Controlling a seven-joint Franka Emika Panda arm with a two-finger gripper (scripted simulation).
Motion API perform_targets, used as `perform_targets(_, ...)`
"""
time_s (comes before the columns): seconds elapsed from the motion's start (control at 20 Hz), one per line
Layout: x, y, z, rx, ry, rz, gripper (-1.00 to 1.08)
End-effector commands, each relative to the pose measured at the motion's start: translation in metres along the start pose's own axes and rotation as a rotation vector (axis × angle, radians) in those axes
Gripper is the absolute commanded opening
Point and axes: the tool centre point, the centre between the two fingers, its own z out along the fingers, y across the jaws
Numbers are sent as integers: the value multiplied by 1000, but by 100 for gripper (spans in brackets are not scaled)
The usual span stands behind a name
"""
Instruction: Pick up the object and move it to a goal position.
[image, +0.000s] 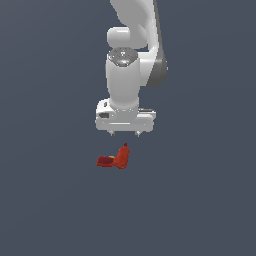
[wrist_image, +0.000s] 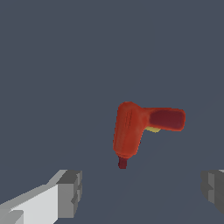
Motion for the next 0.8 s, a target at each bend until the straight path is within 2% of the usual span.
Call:
perform_targets(0.0, 0, 0, 0, 0, 0, 0, 108)
perform_targets(0.35, 5, -12, -10, 0, 15, -31, 108)
perform_targets(0.75, 6, -7, -5, -9, 19, -65, 108)
